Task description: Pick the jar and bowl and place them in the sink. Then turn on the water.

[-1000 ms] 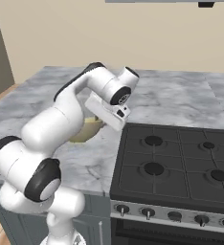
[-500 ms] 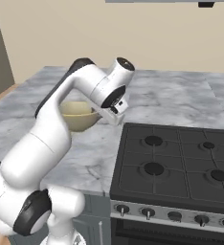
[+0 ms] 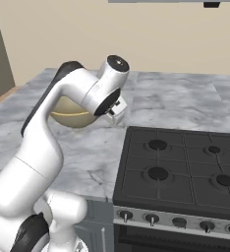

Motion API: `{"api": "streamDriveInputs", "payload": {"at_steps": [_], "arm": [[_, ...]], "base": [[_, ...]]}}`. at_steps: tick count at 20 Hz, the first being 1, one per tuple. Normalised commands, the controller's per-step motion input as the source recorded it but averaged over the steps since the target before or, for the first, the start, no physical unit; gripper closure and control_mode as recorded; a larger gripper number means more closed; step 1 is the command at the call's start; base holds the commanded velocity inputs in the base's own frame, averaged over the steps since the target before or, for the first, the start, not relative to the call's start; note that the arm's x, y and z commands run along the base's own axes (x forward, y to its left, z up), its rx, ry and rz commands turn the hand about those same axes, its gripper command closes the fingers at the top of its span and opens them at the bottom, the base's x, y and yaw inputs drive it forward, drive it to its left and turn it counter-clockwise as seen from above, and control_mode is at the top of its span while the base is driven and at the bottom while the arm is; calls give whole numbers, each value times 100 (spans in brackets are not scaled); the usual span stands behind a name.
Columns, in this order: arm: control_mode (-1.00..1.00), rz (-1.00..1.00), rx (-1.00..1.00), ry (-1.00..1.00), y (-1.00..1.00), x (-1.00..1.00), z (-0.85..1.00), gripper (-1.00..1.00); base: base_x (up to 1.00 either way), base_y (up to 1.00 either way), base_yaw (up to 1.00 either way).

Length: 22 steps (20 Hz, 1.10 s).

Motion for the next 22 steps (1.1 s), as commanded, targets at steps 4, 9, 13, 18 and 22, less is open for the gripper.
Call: {"api": "streamDriveInputs", "payload": {"at_steps": [4, 9, 13, 18, 22], "arm": [[-100, 0, 0, 0, 0, -16, 25, 100], [-100, 0, 0, 0, -3, -3, 6, 100], [100, 0, 0, 0, 0, 0, 0, 100], [100, 0, 0, 0, 0, 0, 0, 100], [100, 0, 0, 0, 0, 0, 0, 100]], "base": [[0, 0, 0], [0, 0, 0], [0, -6, 0], [0, -29, -12], [-16, -78, -31]]}}
